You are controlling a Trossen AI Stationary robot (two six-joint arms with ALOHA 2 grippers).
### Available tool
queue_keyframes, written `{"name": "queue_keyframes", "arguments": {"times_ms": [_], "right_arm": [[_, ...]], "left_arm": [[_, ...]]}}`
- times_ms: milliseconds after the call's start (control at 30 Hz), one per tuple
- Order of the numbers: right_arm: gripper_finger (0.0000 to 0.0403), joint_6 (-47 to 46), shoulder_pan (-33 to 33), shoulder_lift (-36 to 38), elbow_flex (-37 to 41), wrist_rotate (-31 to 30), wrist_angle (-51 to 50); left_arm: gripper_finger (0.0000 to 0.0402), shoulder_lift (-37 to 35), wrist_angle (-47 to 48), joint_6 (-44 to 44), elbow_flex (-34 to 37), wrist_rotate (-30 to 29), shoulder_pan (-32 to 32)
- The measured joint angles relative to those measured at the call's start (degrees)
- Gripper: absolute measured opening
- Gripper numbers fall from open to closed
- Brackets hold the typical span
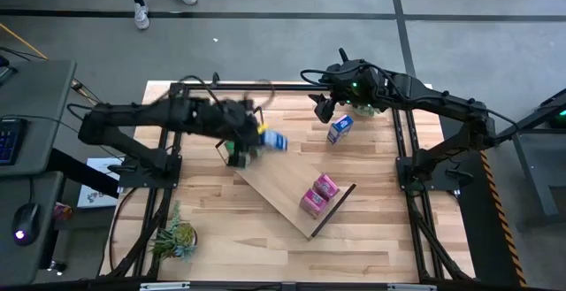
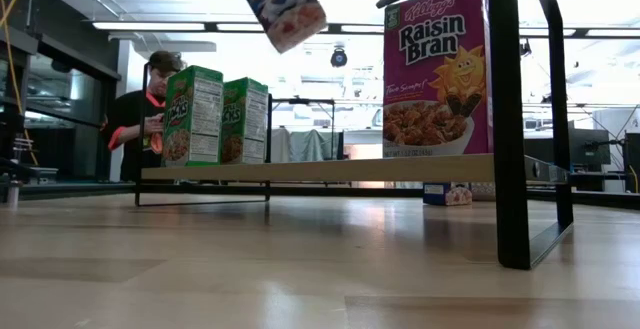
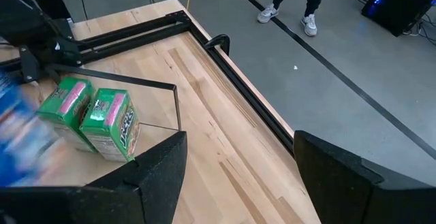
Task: Stack cereal on shelf
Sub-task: Put the left blue cereal box on the shelf
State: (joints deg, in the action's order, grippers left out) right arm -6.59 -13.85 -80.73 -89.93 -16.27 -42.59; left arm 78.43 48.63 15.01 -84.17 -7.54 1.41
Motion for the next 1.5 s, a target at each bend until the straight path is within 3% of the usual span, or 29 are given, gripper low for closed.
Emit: {"name": "queue_keyframes", "arguments": {"times_ms": [100, 267, 567, 767, 1133, 1500], "right_arm": [[0.0262, 0.40, 0.02, 0.00, 0.00, -0.01, 0.00], [0.0262, 0.56, -0.05, 0.00, 0.00, -0.02, 0.00], [0.0262, -0.68, -0.05, 0.00, 0.00, 0.05, -0.02], [0.0262, -0.87, -0.05, 0.00, 0.00, 0.22, -0.02], [0.0262, -0.76, -0.05, 0.00, 0.00, 0.20, -0.02], [0.0262, -0.67, -0.05, 0.00, 0.00, 0.20, -0.50]], "left_arm": [[0.0145, 2.22, 0.42, 1.83, -0.04, 2.86, 4.55], [0.0145, 5.69, 1.67, 8.01, -0.08, 2.56, 12.40], [0.0155, 15.21, 5.47, 20.40, -0.06, -5.24, 19.19], [0.0158, 19.16, 5.80, 24.77, -0.06, -7.69, 19.55], [0.0158, 19.13, 6.15, 22.72, -0.04, 2.26, 14.56], [0.0159, 19.41, 4.63, 24.24, -0.04, 5.59, 11.99]]}}
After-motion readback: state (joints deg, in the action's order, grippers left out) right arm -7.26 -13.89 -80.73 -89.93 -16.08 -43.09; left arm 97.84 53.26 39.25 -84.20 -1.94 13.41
